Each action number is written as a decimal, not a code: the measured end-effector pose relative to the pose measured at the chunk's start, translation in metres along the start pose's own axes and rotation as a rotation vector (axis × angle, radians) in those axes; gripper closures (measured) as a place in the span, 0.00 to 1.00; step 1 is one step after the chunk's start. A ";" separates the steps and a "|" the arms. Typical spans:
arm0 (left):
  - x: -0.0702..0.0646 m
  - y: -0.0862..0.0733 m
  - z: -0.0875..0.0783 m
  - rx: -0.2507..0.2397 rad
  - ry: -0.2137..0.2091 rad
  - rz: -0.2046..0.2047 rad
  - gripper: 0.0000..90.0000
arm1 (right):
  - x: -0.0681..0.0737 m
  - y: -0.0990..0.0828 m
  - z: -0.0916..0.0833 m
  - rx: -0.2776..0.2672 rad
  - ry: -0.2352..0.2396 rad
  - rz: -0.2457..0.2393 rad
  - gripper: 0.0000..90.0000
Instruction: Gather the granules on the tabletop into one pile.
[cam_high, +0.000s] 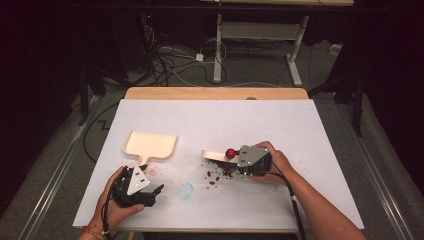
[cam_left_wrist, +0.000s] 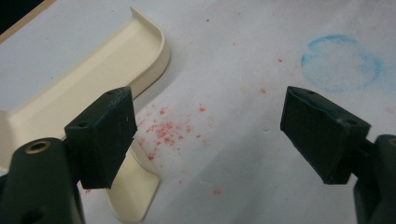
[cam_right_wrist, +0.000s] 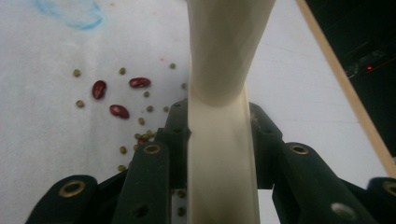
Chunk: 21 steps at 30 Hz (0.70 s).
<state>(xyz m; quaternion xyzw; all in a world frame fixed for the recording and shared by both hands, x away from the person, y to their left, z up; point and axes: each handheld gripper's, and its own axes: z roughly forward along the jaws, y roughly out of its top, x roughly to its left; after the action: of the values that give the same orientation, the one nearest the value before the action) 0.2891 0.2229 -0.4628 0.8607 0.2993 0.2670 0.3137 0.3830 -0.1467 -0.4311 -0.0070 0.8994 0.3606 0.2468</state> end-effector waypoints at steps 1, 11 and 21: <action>0.000 0.000 0.000 0.003 0.001 0.003 0.20 | -0.001 0.000 -0.002 -0.006 -0.011 0.004 0.75; 0.000 0.001 0.000 0.002 0.003 -0.002 0.20 | -0.014 0.001 -0.021 -0.080 -0.100 0.099 0.75; 0.003 0.000 -0.002 -0.008 0.008 -0.018 0.20 | 0.004 0.038 -0.029 -0.133 0.062 0.461 0.75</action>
<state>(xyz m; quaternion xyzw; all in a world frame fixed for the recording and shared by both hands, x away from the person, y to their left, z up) 0.2896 0.2260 -0.4605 0.8555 0.3073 0.2689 0.3184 0.3591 -0.1374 -0.3907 0.1711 0.8587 0.4654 0.1291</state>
